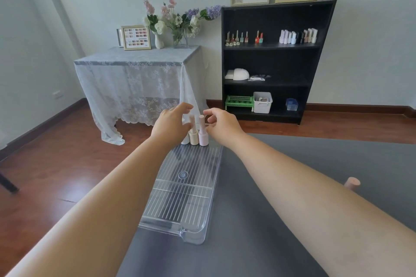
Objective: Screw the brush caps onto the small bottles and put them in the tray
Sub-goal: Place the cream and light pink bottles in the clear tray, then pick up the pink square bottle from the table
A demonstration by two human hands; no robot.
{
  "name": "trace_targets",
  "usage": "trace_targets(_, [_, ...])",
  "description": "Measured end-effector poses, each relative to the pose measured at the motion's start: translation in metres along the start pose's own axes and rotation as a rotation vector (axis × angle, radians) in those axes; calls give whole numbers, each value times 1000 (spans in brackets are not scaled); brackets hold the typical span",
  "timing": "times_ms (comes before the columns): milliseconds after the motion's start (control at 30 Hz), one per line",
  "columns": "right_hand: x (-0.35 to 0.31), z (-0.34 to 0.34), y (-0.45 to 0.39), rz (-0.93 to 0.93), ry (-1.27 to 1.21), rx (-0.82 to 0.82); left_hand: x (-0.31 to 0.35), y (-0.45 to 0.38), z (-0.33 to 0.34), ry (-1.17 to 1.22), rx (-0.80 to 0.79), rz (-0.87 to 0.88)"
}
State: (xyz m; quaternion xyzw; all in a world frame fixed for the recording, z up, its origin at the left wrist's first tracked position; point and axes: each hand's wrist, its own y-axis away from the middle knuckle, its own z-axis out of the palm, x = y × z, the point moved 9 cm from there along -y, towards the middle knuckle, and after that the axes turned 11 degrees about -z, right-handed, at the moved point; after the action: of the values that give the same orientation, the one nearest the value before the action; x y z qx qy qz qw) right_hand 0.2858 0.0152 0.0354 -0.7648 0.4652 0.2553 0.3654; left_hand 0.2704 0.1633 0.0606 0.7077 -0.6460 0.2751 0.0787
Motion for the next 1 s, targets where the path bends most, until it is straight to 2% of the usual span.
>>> trace_targets(133, [-19, -26, 27, -68, 4, 7, -3, 21, -15, 38, 48, 6])
trace_targets(300, [-31, -78, 87, -114, 58, 9, -1, 68, -14, 13, -52, 45])
trace_targets(433, [-17, -137, 140, -56, 189, 37, -1, 104, -7, 36, -161, 14])
trace_targets(533, [6, -169, 174, 76, 305, -70, 2, 127, 9, 76, -270, -18])
trace_targets(633, [29, -176, 205, 227, 320, -267, 9, 147, 28, 66, -378, -18])
trace_targets(700, [37, -182, 218, 259, 363, -312, 11, 155, 36, 20, -426, -28])
trace_targets(867, [47, -188, 231, 250, 397, -267, 10, 165, 40, -23, -466, -66])
trace_targets(1000, [46, -185, 226, 201, 395, -203, -1, 169, 29, 50, -443, -111])
